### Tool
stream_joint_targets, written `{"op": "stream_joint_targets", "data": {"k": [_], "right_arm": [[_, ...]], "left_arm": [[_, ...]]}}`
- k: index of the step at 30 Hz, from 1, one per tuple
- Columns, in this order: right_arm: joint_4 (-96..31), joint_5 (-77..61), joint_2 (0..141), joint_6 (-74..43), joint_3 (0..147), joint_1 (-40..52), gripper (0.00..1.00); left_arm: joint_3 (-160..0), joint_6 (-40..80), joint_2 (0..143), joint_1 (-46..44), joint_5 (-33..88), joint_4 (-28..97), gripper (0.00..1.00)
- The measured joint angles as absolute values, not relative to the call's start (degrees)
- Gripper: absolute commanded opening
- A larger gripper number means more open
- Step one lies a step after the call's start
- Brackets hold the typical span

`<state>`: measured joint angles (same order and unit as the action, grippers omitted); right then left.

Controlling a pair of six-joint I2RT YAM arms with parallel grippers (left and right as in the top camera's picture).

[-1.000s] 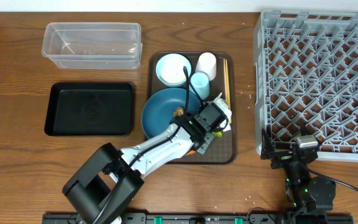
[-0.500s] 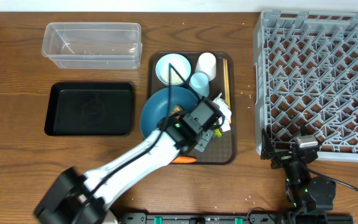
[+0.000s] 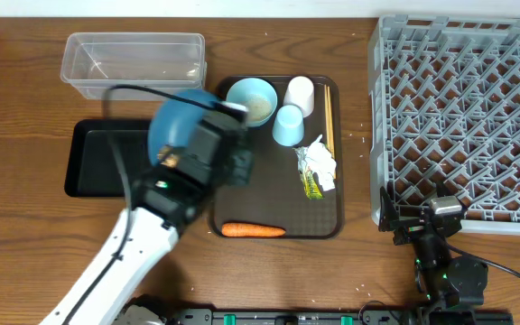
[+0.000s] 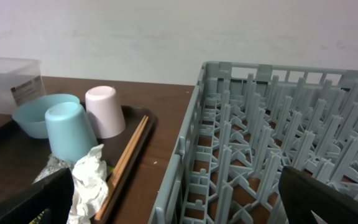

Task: Sort waste into correct bins and load items into the dishwasher rack
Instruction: 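Lift the blue plate and tip it over the black tray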

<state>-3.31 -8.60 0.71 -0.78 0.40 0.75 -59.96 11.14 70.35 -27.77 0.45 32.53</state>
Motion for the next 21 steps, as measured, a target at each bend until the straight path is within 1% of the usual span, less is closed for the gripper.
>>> {"op": "stream_joint_targets", "data": {"k": [7,13,17,21], "right_arm": [[-3.3,-8.6,0.7,-0.8,0.4,0.8,0.99],[-3.3,-8.6,0.7,-0.8,0.4,0.8,0.99],[-3.3,-8.6,0.7,-0.8,0.4,0.8,0.99],[-3.3,-8.6,0.7,-0.8,0.4,0.8,0.99]], "left_arm": [[-59.7,10.1,70.4,-8.2,15.9,30.7,0.07],[-59.7,7.3,70.9,6.7,34.6,27.7,0.06],[-59.7,6.5,73.9,14.3,46.9,25.5,0.06],[-59.7,6.0,78.5,19.6,57.7,23.8,0.06]]}}
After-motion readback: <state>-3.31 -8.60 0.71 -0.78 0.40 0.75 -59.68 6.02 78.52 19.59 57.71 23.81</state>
